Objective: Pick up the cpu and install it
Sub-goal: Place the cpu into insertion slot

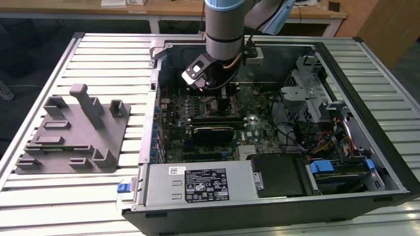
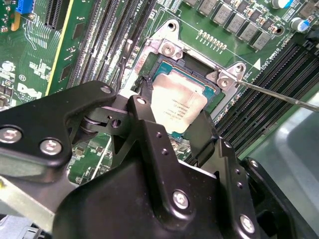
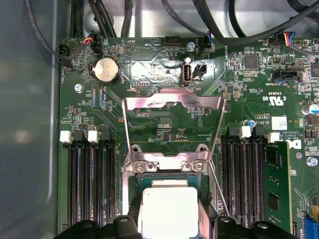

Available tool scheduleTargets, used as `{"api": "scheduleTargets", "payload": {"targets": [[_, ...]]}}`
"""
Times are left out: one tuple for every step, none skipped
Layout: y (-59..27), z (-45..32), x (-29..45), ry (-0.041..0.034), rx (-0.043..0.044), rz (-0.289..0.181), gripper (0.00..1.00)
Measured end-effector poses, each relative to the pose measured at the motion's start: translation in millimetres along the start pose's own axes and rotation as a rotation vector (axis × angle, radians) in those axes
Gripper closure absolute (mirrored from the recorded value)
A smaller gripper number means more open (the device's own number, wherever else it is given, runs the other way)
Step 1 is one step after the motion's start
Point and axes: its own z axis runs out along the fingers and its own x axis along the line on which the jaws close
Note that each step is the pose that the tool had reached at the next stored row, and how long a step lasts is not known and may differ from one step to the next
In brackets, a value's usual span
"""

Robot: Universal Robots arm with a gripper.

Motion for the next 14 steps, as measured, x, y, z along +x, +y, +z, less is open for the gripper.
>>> {"api": "scheduleTargets", "payload": {"targets": [[0.0, 0.0, 0.0, 0.0, 0.0, 0.0, 0.47], [0.0, -0.1, 0.0, 0.0, 0.0, 0.0, 0.46], [0.0, -0.1, 0.0, 0.0, 0.0, 0.0, 0.46], [0.0, -0.1, 0.0, 0.0, 0.0, 0.0, 0.4], [0.0, -0.2, 0.0, 0.0, 0.0, 0.0, 0.4], [0.0, -0.2, 0.0, 0.0, 0.0, 0.0, 0.4], [0.0, -0.3, 0.0, 0.0, 0.0, 0.0, 0.4], [0.0, -0.3, 0.0, 0.0, 0.0, 0.0, 0.4], [0.0, -0.3, 0.0, -0.0001, 0.0, 0.0, 0.4], [0.0, -0.7, 0.0, -0.0006, 0.0002, 0.0, 0.4], [0.1, -2.0, -0.1, -0.0007, 0.0003, 0.0, 0.4], [0.2, -3.8, -0.1, -0.0004, 0.0, 0.0, 0.4], [0.3, -5.9, -0.1, -0.0003, 0.0, 0.0, 0.4], [0.4, -7.8, -0.1, -0.0005, 0.0001, 0.0, 0.4]]}}
